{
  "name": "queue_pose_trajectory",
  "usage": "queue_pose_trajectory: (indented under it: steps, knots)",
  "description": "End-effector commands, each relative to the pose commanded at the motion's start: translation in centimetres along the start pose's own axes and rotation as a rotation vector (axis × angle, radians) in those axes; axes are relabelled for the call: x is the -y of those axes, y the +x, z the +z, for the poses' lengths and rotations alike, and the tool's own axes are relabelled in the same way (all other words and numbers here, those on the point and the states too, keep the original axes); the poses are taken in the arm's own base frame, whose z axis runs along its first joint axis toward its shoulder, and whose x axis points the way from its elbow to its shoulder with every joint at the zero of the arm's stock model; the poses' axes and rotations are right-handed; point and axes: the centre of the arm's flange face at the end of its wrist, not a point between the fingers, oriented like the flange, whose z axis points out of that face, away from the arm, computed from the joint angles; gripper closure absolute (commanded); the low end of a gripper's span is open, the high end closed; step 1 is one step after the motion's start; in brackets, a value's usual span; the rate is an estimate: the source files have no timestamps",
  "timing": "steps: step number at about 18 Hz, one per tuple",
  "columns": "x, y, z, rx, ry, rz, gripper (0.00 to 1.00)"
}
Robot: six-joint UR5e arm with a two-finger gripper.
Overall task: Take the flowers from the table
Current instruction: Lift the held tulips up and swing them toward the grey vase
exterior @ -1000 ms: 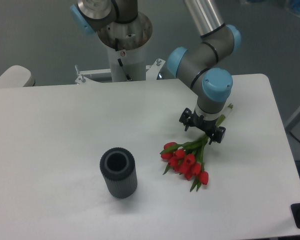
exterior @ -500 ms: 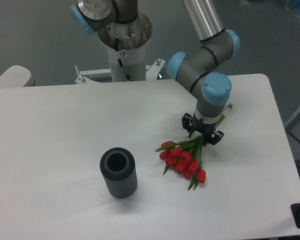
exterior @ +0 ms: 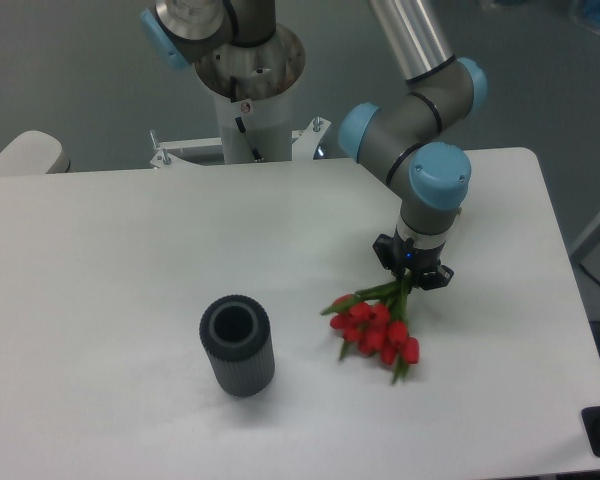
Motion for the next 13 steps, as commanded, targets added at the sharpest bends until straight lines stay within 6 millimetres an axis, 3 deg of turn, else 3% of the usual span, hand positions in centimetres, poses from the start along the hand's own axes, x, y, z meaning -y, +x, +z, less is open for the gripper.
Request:
queue_pose_trajectory:
  steps: [2, 5, 7, 9, 13]
  knots:
    - [1.1, -1.2, -3.0, 0.016, 0.052, 0.005, 0.78]
    - [4.5, -3.3, -9.7, -0.017, 0.244, -0.017, 0.78]
    - [5.9, -4.2, -12.9, -0.025, 0.330, -0.039, 0.78]
    - [7.4, -4.3, -15.3, -0.026, 0.412, -0.054, 0.78]
    - [9.4, -3.4, -17.7, -0.091, 0.617, -0.079, 0.78]
